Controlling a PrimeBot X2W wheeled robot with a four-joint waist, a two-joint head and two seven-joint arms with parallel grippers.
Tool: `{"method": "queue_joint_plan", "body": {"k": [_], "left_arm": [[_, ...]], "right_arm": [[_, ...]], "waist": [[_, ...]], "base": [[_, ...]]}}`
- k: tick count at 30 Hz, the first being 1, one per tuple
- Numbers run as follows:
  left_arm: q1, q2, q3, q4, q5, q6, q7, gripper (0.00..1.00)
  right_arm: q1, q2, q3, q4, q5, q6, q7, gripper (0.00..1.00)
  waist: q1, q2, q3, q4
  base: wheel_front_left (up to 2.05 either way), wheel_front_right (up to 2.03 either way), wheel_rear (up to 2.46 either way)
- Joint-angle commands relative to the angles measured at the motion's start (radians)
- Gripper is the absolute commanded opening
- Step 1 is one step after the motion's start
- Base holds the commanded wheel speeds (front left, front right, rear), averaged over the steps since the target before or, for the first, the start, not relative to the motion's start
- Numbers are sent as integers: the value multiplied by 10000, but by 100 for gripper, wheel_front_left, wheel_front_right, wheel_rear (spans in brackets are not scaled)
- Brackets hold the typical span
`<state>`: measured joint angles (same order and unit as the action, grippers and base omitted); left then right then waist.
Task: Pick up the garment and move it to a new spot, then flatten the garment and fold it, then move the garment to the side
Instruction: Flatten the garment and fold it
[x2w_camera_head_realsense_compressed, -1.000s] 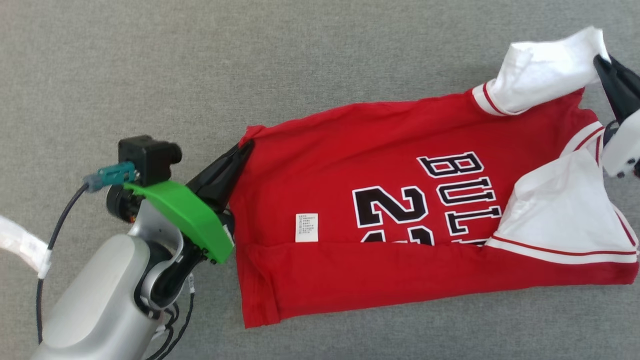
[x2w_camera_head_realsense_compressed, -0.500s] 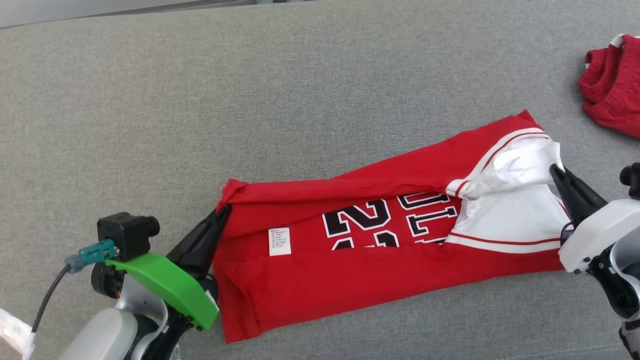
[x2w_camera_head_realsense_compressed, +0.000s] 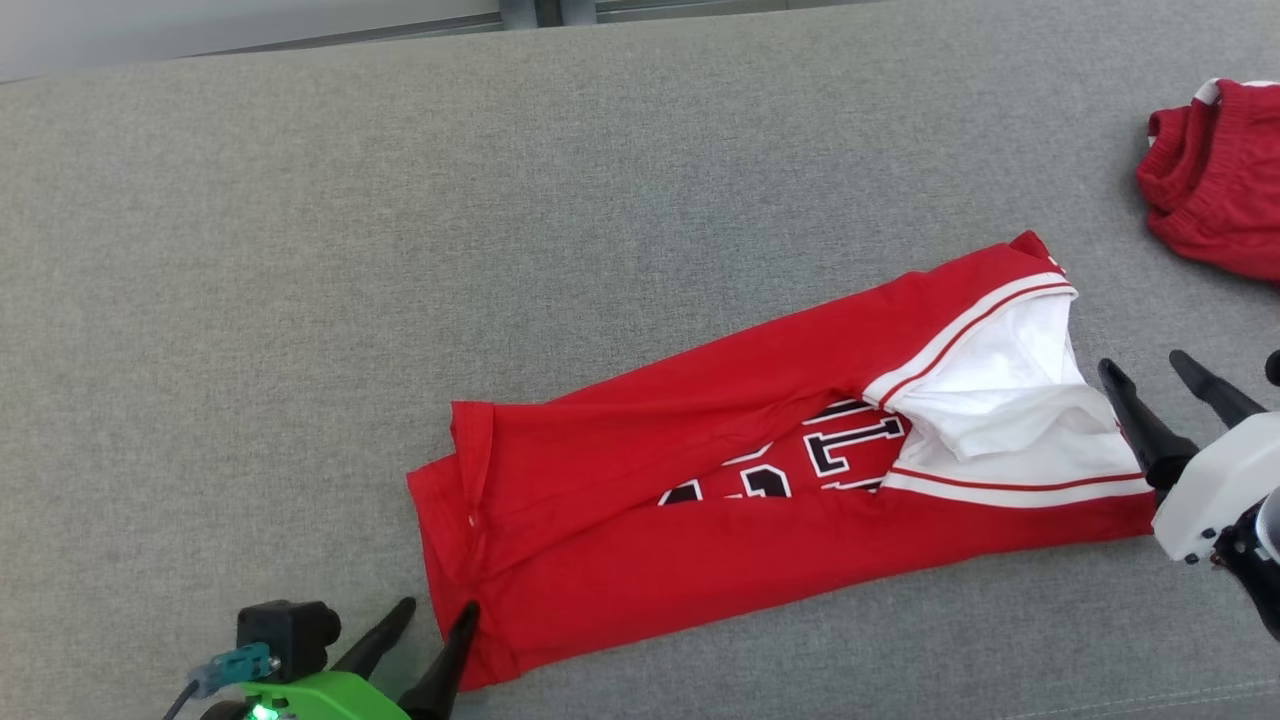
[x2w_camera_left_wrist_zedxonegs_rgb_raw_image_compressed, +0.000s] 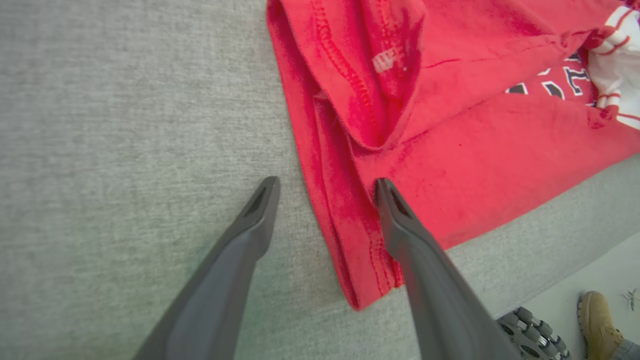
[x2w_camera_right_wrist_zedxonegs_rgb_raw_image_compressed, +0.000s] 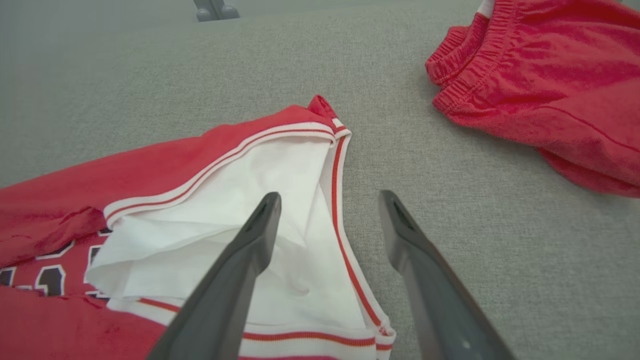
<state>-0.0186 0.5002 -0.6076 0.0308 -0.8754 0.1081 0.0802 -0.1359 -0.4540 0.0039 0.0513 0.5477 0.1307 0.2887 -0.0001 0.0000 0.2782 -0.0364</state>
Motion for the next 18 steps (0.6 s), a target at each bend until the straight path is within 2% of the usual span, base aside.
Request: {"method": "queue_joint_plan", "body": {"k": [1, 7, 9, 14, 18], "left_arm": [[283, 26, 251, -81, -116, 202, -255, 100], [207, -435, 915, -898, 1, 545, -1587, 100], [19, -561, 895, -980, 260, 498, -1958, 100], [-234, -923, 855, -648, 1048, 657, -2923, 100], [-73, -1273, 782, -342, 1493, 528, -3300, 100]], "right_arm": [[-235, -74, -205, -161, -119, -4, 121, 100], [-1023, 96, -225, 343, -1117, -6, 863, 100], [-1225, 115, -32, 784, -1534, -7, 1079, 100], [-1496, 83, 364, 1858, -2231, -9, 1347, 100], [-1486, 34, 494, 2536, -2263, -7, 1503, 100]], "waist": [[1, 0, 58, 55], [1, 0, 226, 437], [1, 0, 245, 604], [1, 0, 221, 937], [1, 0, 159, 1058]], "base": [[0, 0, 0], [0, 0, 0], [0, 0, 0], [0, 0, 0], [0, 0, 0]]}}
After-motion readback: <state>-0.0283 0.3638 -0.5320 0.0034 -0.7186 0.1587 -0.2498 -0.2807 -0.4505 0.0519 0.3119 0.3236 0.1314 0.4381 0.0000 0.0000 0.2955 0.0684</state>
